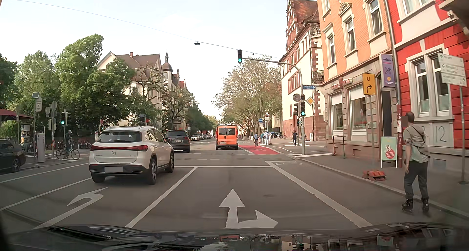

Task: Follow the waypoints while adhering to traffic rules and regulations

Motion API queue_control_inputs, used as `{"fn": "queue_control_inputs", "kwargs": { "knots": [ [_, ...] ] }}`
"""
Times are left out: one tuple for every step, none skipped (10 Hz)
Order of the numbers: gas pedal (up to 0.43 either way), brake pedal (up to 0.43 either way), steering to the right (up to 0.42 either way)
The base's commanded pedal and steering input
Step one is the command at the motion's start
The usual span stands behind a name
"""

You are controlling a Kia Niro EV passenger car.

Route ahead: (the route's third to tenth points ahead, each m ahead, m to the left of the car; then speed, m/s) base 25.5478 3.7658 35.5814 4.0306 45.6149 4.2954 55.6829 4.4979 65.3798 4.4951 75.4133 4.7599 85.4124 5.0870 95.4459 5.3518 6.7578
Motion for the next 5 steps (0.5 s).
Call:
{"fn": "queue_control_inputs", "kwargs": {
  "knots": [
    [0.248,0.0,-0.039],
    [0.248,0.0,-0.031],
    [0.248,0.0,-0.025],
    [0.248,0.0,-0.021],
    [0.248,0.0,-0.018]
  ]
}}
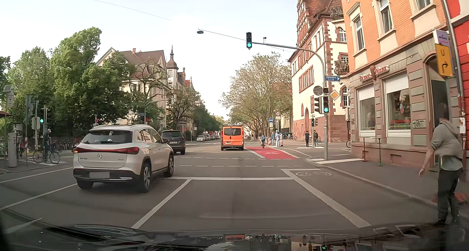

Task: Follow the waypoints while adhering to traffic rules and regulations

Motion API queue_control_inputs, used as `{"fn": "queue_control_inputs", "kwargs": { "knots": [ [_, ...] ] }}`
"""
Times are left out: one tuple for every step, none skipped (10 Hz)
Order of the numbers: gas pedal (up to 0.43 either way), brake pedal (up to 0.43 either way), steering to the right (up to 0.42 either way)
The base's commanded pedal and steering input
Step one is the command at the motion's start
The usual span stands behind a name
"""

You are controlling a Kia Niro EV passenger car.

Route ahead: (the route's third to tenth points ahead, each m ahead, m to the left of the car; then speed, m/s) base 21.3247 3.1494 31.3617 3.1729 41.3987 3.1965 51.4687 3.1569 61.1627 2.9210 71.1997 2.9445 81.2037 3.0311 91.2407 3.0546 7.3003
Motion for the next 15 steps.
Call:
{"fn": "queue_control_inputs", "kwargs": {
  "knots": [
    [0.248,0.0,-0.015],
    [0.248,0.0,-0.012],
    [0.248,0.0,-0.01],
    [0.248,0.0,-0.008],
    [0.248,0.0,-0.007],
    [0.248,0.0,-0.006],
    [0.248,0.0,-0.006],
    [0.24,0.0,-0.005],
    [0.24,0.0,-0.005],
    [0.24,0.0,-0.004],
    [0.22,0.0,-0.004],
    [0.209,0.0,-0.004],
    [0.209,0.0,-0.004],
    [0.197,0.0,-0.004],
    [0.197,0.0,-0.004]
  ]
}}
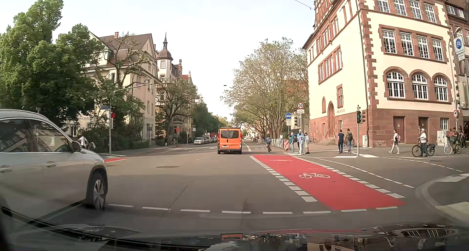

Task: Follow the waypoints while adhering to traffic rules and regulations

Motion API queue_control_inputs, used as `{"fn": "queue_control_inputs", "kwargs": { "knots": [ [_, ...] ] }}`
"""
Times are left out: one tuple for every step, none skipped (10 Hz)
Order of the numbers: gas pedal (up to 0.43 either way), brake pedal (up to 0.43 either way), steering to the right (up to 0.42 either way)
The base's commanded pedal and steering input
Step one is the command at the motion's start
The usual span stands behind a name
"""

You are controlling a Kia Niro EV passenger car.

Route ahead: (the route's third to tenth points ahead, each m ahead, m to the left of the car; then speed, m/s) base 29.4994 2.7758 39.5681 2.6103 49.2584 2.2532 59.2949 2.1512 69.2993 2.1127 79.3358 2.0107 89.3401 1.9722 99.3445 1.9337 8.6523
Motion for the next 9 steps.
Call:
{"fn": "queue_control_inputs", "kwargs": {
  "knots": [
    [0.189,0.0,-0.005],
    [0.177,0.0,-0.008],
    [0.177,0.0,-0.012],
    [0.177,0.0,-0.016],
    [0.177,0.0,-0.021],
    [0.177,0.0,-0.024],
    [0.177,0.0,-0.024],
    [0.169,0.0,-0.024],
    [0.169,0.0,-0.023]
  ]
}}
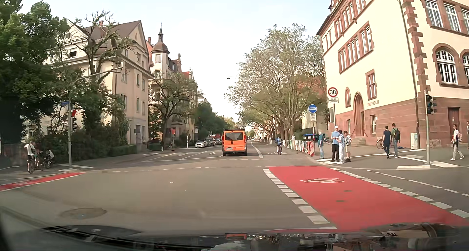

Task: Follow the waypoints while adhering to traffic rules and regulations

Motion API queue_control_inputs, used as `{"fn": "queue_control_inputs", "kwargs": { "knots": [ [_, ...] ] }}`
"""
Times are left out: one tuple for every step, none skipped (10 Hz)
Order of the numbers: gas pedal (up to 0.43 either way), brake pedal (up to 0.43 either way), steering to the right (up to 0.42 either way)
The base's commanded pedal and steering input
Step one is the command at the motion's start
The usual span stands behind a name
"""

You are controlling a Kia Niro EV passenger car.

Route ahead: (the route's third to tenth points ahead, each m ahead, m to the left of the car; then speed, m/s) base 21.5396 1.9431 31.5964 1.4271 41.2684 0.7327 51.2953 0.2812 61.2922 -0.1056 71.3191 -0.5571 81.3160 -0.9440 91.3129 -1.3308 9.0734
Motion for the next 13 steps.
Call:
{"fn": "queue_control_inputs", "kwargs": {
  "knots": [
    [0.169,0.0,-0.02],
    [0.157,0.0,-0.019],
    [0.138,0.0,-0.017],
    [0.13,0.0,-0.013],
    [0.13,0.0,-0.011],
    [0.13,0.0,-0.008],
    [0.118,0.0,-0.006],
    [0.118,0.0,-0.006],
    [0.118,0.0,-0.005],
    [0.118,0.0,0.0],
    [0.118,0.0,0.003],
    [0.118,0.0,0.004],
    [0.118,0.0,0.005]
  ]
}}
